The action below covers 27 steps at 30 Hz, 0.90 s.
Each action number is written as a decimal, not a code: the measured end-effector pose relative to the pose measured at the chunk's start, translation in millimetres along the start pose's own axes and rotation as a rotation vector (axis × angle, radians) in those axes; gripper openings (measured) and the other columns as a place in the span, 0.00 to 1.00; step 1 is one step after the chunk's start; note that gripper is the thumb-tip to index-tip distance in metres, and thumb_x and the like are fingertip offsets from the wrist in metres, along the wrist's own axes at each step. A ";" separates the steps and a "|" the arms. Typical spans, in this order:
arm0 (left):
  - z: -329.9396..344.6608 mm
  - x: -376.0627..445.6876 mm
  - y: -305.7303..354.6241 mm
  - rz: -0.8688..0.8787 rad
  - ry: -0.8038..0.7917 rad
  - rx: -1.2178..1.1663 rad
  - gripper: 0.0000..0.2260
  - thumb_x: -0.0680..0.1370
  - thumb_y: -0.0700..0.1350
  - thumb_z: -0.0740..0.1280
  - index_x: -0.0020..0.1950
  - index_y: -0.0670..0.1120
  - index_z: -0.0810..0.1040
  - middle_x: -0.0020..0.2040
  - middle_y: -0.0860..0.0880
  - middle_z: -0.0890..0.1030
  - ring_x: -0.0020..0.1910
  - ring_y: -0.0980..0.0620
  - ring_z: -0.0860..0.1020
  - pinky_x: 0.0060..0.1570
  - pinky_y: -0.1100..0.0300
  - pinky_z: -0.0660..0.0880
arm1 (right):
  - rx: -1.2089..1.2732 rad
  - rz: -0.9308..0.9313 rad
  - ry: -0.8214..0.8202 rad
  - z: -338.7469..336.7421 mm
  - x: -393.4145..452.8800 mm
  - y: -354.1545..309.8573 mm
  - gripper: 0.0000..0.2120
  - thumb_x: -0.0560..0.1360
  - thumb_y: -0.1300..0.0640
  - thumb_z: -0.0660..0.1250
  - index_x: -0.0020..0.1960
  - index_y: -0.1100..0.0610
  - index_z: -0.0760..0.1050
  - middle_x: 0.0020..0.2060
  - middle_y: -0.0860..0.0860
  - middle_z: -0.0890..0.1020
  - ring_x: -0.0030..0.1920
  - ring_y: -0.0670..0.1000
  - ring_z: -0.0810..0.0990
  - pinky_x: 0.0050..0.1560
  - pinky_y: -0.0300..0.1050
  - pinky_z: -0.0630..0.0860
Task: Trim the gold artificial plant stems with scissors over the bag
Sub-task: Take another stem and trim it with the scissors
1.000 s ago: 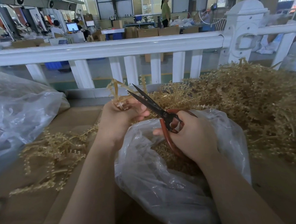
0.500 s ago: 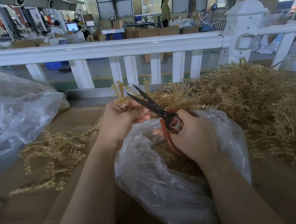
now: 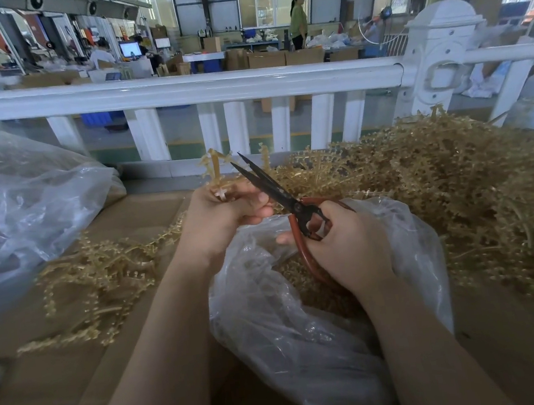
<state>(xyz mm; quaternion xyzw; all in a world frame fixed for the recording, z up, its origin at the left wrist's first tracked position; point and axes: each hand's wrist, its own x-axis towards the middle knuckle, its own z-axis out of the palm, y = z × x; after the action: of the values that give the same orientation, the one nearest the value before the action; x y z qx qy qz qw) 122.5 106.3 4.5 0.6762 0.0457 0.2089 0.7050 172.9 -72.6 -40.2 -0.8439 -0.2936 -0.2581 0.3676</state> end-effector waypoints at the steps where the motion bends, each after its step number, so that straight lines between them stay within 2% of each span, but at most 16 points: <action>1: 0.4 0.1 0.1 -0.026 -0.002 -0.024 0.05 0.73 0.33 0.72 0.43 0.42 0.84 0.38 0.45 0.86 0.37 0.50 0.85 0.37 0.62 0.79 | 0.026 0.022 -0.006 0.7 -0.4 -0.1 0.25 0.65 0.26 0.67 0.31 0.42 0.58 0.22 0.40 0.66 0.24 0.40 0.67 0.27 0.32 0.59; 3: 1.4 0.2 -0.4 -0.116 0.004 -0.078 0.05 0.73 0.34 0.72 0.44 0.43 0.84 0.39 0.46 0.86 0.37 0.51 0.85 0.36 0.63 0.79 | 0.120 0.103 -0.040 3.1 -0.1 0.9 0.24 0.63 0.25 0.66 0.30 0.43 0.63 0.22 0.41 0.71 0.27 0.41 0.73 0.28 0.33 0.66; 5: 3.1 0.4 -2.3 -0.239 0.018 -0.132 0.04 0.73 0.36 0.72 0.44 0.44 0.83 0.39 0.46 0.86 0.37 0.52 0.85 0.34 0.64 0.78 | 0.218 0.187 -0.094 5.2 1.9 3.0 0.25 0.62 0.24 0.65 0.32 0.47 0.72 0.25 0.42 0.76 0.29 0.42 0.77 0.29 0.35 0.69; 7: 5.5 0.3 -4.6 -0.330 0.015 -0.165 0.03 0.73 0.38 0.72 0.44 0.44 0.83 0.40 0.46 0.86 0.36 0.54 0.84 0.33 0.66 0.77 | 0.332 0.246 -0.126 5.3 3.7 4.1 0.29 0.65 0.25 0.67 0.36 0.54 0.78 0.27 0.45 0.78 0.30 0.45 0.78 0.32 0.43 0.76; 11: 13.7 -0.7 -6.1 -0.371 -0.020 -0.161 0.06 0.67 0.41 0.75 0.42 0.45 0.83 0.37 0.49 0.85 0.30 0.58 0.78 0.30 0.67 0.73 | 0.533 0.337 -0.083 2.4 5.2 1.3 0.26 0.67 0.33 0.71 0.33 0.57 0.75 0.21 0.42 0.73 0.23 0.39 0.71 0.26 0.30 0.67; 14: 22.2 -1.9 -7.3 -0.368 -0.049 -0.119 0.04 0.62 0.43 0.76 0.35 0.47 0.86 0.34 0.51 0.83 0.28 0.59 0.73 0.28 0.68 0.68 | 0.593 0.372 -0.092 3.3 6.6 2.2 0.22 0.70 0.39 0.74 0.32 0.56 0.75 0.21 0.42 0.72 0.23 0.40 0.70 0.26 0.31 0.66; 16: 26.8 -2.9 -9.5 -0.367 -0.068 -0.106 0.03 0.61 0.42 0.76 0.33 0.50 0.87 0.33 0.51 0.82 0.27 0.59 0.72 0.26 0.68 0.66 | 0.614 0.401 -0.098 3.0 7.2 2.0 0.21 0.70 0.40 0.75 0.35 0.58 0.79 0.25 0.46 0.77 0.26 0.42 0.74 0.28 0.34 0.69; 19: 28.8 -3.3 -12.4 -0.369 -0.096 -0.086 0.05 0.60 0.44 0.77 0.34 0.49 0.87 0.33 0.51 0.81 0.28 0.59 0.71 0.26 0.68 0.66 | 0.648 0.461 -0.111 2.7 8.2 2.1 0.10 0.74 0.47 0.76 0.41 0.53 0.84 0.35 0.53 0.85 0.32 0.46 0.80 0.33 0.38 0.75; 21: 28.3 -2.7 -13.2 -0.370 -0.112 -0.096 0.06 0.61 0.44 0.77 0.37 0.47 0.87 0.34 0.51 0.81 0.29 0.58 0.71 0.27 0.68 0.66 | 0.677 0.489 -0.103 3.1 8.6 3.4 0.09 0.75 0.51 0.75 0.42 0.56 0.84 0.37 0.57 0.84 0.33 0.48 0.81 0.34 0.41 0.76; 23: 27.2 -2.2 -13.5 -0.357 -0.106 -0.122 0.10 0.62 0.46 0.77 0.41 0.45 0.85 0.36 0.51 0.82 0.31 0.58 0.73 0.30 0.66 0.68 | 0.689 0.506 -0.095 3.8 9.1 3.9 0.10 0.75 0.52 0.75 0.42 0.59 0.83 0.35 0.58 0.84 0.33 0.48 0.80 0.34 0.42 0.76; 25: 26.1 -1.7 -13.0 -0.334 -0.086 -0.146 0.12 0.63 0.48 0.76 0.44 0.45 0.84 0.37 0.51 0.83 0.32 0.57 0.75 0.32 0.65 0.70 | 0.663 0.501 -0.093 4.6 9.3 3.3 0.11 0.75 0.52 0.75 0.39 0.58 0.82 0.29 0.52 0.82 0.29 0.44 0.78 0.31 0.36 0.74; 27: 26.0 -1.3 -12.5 -0.310 -0.080 -0.153 0.10 0.67 0.46 0.75 0.45 0.44 0.83 0.36 0.51 0.83 0.32 0.57 0.75 0.32 0.66 0.70 | 0.628 0.487 -0.092 5.0 8.9 2.5 0.13 0.75 0.50 0.75 0.38 0.58 0.82 0.29 0.52 0.82 0.28 0.43 0.77 0.29 0.34 0.73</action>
<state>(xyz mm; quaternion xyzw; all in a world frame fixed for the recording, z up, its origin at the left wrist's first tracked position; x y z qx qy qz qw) 133.3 81.6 -5.8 0.6131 0.1051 0.0737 0.7795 181.9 -67.5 -38.6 -0.7459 -0.1658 -0.0230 0.6447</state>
